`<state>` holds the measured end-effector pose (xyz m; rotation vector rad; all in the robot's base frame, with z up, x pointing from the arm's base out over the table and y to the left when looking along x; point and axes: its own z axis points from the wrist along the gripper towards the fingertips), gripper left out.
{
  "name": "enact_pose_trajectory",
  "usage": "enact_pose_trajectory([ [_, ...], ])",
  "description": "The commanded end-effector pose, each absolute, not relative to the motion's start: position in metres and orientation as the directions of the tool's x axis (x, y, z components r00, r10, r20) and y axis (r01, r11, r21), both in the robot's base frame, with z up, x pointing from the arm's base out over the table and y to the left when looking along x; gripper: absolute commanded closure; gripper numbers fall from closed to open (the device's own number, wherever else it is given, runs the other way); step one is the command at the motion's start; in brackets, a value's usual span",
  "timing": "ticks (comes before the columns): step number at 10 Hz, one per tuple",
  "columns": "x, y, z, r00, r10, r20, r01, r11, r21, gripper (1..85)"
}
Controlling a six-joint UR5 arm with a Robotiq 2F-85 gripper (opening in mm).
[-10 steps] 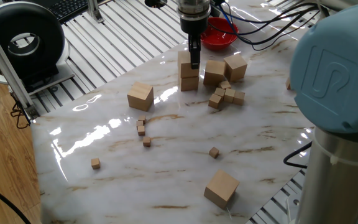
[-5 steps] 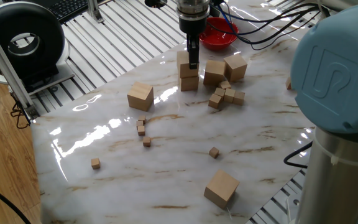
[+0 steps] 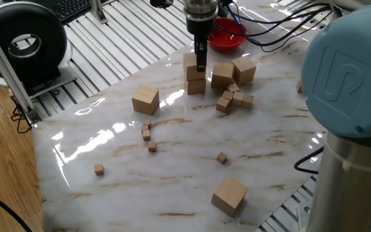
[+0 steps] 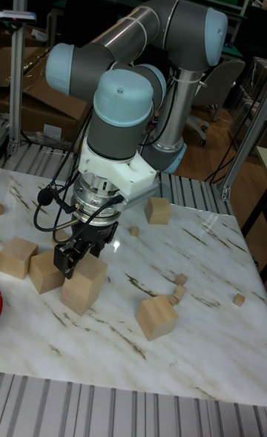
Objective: Stack the blocks in a vertical line of five
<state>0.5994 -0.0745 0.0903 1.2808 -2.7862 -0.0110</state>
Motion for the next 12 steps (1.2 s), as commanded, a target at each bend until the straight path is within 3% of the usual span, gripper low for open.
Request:
enact_pose_trajectory([
  [1,0.5991,-0.0744,0.0911,-0.656,-0.753,0.06,-0.752,0.658,0.042,20.0],
  [12,0.593,-0.079,0.0889,-0.653,-0.754,0.069,-0.753,0.656,0.055,20.7],
])
